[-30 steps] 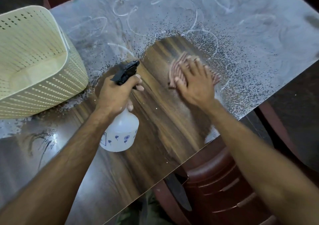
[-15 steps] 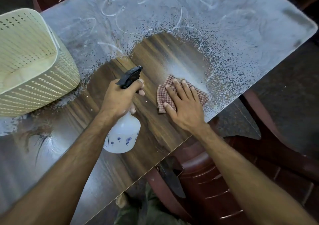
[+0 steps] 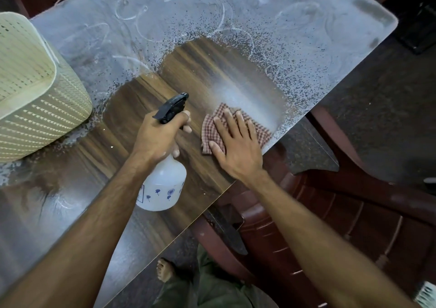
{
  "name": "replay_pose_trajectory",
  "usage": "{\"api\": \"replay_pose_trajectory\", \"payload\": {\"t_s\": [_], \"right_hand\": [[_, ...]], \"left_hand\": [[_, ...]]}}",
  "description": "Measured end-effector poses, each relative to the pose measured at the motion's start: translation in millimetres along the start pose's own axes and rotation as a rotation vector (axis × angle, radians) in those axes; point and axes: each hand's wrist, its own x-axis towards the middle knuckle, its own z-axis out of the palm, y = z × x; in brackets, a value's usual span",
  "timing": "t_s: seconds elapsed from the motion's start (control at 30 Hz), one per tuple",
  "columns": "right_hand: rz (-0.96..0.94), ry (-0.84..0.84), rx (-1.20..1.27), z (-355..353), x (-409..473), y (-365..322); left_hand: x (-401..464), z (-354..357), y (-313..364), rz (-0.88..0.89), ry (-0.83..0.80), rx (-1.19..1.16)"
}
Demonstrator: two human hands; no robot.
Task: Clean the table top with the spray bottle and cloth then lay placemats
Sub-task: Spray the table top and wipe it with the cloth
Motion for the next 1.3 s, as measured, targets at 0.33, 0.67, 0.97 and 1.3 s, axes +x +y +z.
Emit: {"api": "replay_pose_trajectory", "payload": {"t_s": [0.33,0.67,0.97,1.3], "right_hand": [[0.291,0.023,0.006,-25.7,56.8,99.0],[-0.016,-0.03,0.013,6.1,-15.3,-13.9],[0.287,0.003,-0.011,-22.0,48.1,89.8],[0.294,0.065,0.097,-32.2,75.5,89.9]], "left_hand": [[0.0,6.6,3.0,0.025,-0.03,0.007],[-4.8,10.0,10.8,0.033,-0.026,-0.006],[-2.6,-1.2,-1.3,0.019,0.002,0.011],[-23.2,-0.6,-10.4,-0.008,0.016,0.0]]}}
